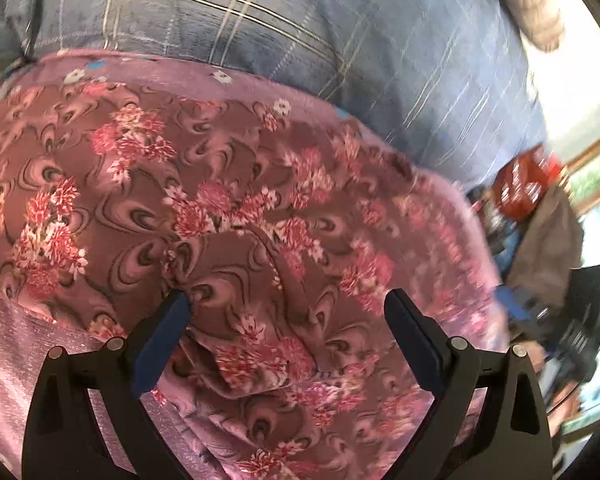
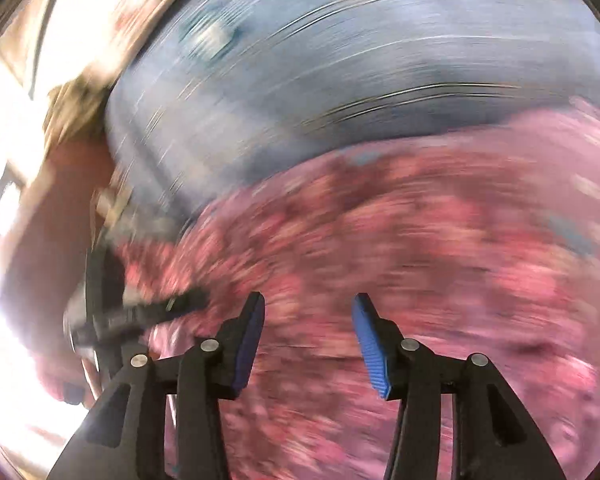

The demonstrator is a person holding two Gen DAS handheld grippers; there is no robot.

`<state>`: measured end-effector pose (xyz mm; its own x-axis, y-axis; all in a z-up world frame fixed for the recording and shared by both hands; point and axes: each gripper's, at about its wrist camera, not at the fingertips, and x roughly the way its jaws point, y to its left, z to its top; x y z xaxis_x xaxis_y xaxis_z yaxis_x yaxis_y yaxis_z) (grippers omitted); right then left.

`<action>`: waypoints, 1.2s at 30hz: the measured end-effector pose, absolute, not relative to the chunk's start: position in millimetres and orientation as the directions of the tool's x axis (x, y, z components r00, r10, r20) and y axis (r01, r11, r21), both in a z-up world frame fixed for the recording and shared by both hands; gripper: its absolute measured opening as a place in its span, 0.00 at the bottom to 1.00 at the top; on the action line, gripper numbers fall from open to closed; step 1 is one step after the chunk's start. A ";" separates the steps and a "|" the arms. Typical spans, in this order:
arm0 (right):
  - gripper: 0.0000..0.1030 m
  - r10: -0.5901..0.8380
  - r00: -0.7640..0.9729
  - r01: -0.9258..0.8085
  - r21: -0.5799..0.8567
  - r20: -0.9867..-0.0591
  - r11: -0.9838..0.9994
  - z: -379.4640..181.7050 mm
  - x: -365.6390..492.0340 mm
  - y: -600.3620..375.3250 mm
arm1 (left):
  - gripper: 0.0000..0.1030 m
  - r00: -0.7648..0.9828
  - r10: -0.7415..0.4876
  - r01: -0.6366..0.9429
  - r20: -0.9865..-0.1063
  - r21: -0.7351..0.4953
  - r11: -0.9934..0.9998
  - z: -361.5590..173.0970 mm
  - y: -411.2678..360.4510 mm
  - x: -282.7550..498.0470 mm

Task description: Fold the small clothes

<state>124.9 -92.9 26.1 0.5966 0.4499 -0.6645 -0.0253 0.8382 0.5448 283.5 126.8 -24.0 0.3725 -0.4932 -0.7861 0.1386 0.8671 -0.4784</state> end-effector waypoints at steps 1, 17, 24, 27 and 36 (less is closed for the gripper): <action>0.48 0.425 0.627 0.042 0.573 -0.653 0.818 22.4 112.5 -121.9 | 0.94 0.380 -0.483 0.139 -0.789 -0.467 0.873 -24.4 123.5 282.3; 0.07 0.358 0.822 0.237 0.838 -0.442 0.492 -39.5 100.4 -233.6 | 0.06 0.476 -0.451 0.079 -0.755 -0.474 0.877 -17.2 127.3 281.8; 0.12 0.433 0.538 0.264 0.632 -0.723 0.729 -58.1 94.2 -201.9 | 0.06 0.435 -0.436 0.050 -0.788 -0.462 0.885 -29.2 130.3 285.8; 0.16 0.451 0.625 0.171 0.675 -0.638 0.718 -23.9 84.8 -209.1 | 0.07 0.447 -0.428 0.064 -0.785 -0.449 0.891 -25.9 127.4 283.4; 0.44 0.295 0.688 0.265 0.607 -0.663 0.749 -30.9 183.4 -246.8 | 0.27 0.452 -0.404 0.088 -0.795 -0.411 0.907 -27.0 117.0 288.1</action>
